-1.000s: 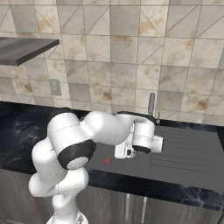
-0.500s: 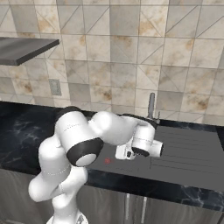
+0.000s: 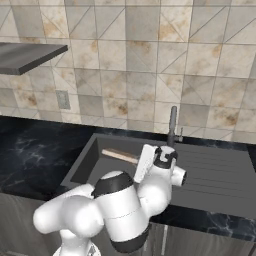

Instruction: Move the cutting board and knife to the sink. Then move spray from the cabinet to the counter.

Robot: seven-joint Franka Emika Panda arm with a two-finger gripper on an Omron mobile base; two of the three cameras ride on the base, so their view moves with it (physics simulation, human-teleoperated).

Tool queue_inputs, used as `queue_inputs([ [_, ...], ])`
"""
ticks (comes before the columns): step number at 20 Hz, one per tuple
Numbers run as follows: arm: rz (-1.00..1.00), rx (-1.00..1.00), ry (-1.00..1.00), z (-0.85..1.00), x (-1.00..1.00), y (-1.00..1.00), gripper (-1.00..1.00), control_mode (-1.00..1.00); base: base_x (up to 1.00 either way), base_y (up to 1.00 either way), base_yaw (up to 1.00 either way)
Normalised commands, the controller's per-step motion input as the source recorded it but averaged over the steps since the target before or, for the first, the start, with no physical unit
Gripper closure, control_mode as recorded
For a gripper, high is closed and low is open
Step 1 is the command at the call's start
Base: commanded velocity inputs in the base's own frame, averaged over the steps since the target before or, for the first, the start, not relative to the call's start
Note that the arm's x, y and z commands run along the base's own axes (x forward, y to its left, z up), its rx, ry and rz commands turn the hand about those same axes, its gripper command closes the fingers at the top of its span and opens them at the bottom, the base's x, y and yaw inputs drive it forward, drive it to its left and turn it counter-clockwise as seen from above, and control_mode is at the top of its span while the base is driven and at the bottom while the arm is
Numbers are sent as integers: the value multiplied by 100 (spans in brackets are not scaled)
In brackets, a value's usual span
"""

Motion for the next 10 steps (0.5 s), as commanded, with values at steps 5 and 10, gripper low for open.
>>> queue_inputs([
  [5,0,-6,0,-26,29,0,100,-100,0,0,0],
  [10,0,-9,1,-27,37,0,100,-100,0,0,0],
])
